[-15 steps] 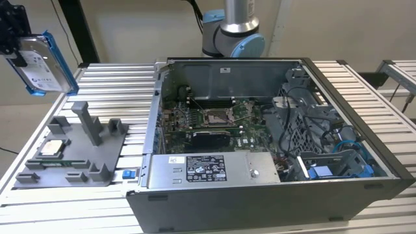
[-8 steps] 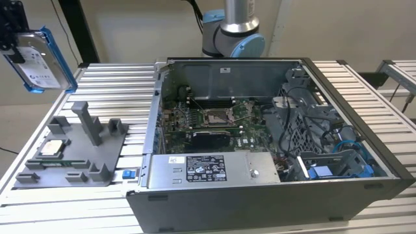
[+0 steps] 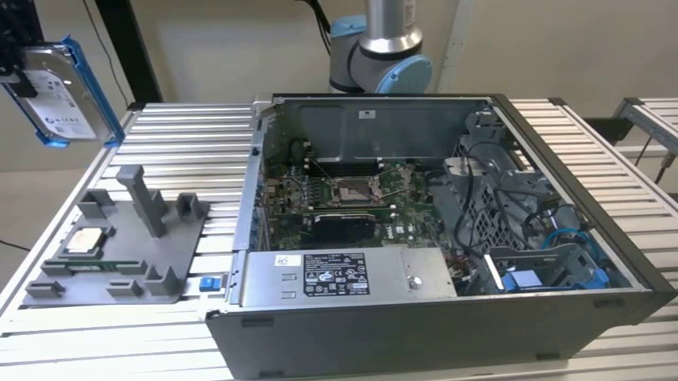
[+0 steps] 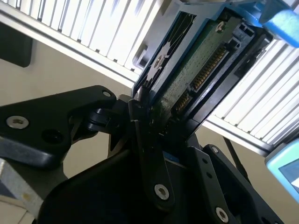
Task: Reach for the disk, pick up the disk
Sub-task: 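Pick up the disk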
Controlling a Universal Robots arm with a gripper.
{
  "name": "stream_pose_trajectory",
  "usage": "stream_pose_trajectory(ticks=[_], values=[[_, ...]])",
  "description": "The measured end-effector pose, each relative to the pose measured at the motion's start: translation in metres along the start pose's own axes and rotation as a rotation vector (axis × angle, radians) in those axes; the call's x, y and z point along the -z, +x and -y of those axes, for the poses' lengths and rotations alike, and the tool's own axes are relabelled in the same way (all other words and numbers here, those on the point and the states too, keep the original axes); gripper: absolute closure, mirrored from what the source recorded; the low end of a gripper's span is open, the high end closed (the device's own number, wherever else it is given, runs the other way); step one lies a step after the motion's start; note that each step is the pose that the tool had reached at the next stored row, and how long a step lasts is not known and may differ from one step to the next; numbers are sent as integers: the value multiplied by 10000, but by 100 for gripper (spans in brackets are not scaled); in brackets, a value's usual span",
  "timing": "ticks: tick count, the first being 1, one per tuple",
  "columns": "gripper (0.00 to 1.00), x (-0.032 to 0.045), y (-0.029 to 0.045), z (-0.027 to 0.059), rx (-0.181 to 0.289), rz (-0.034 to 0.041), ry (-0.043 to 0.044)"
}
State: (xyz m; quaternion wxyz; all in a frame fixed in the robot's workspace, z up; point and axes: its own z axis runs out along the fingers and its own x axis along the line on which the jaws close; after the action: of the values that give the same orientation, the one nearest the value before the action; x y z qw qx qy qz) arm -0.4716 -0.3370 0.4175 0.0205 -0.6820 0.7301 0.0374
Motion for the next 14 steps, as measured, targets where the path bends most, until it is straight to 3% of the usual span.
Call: stream_pose_trajectory(ticks=[14], values=[[100, 132, -11, -3, 0, 0, 0]])
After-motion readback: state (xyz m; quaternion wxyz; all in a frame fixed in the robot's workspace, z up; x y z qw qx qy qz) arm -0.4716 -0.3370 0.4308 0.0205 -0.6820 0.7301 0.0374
